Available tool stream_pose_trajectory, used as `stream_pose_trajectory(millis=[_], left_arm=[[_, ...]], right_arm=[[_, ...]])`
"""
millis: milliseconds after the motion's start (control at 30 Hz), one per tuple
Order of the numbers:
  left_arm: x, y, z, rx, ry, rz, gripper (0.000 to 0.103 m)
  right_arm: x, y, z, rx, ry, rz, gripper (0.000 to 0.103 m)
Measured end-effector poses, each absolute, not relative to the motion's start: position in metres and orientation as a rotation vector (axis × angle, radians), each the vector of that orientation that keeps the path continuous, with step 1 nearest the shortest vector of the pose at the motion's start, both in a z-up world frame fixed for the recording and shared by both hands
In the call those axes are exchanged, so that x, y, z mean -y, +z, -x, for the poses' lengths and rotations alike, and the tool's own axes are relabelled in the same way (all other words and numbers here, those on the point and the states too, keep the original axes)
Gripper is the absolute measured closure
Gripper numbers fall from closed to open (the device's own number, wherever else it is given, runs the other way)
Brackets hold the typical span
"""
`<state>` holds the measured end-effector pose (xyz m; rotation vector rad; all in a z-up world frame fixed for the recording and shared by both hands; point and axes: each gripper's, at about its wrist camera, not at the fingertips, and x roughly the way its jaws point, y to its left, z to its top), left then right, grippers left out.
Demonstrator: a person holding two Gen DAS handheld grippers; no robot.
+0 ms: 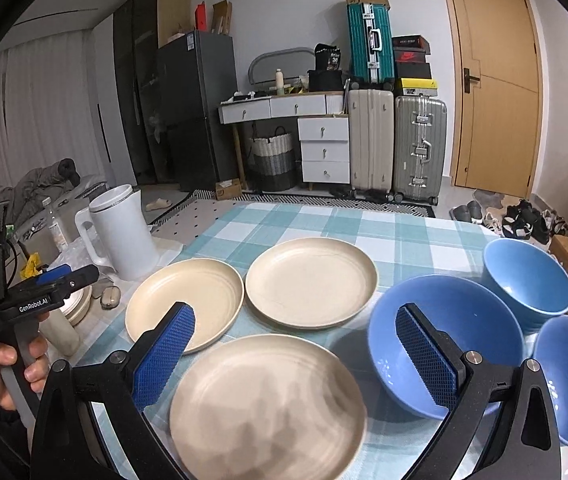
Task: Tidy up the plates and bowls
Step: 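Move the left tool to one cream plate while the right tool approaches another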
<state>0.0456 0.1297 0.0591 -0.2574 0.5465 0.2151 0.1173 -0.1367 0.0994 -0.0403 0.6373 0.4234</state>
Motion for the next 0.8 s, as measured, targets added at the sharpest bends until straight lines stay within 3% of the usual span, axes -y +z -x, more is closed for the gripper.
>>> stream_pose_trajectory(millis=[800], left_arm=[[-0.164,0.011,-0.099,-0.677,0.281,0.243,0.001]], right_arm=[[0.054,0.051,-0.183,-0.772,0.529,0.070,0.001]])
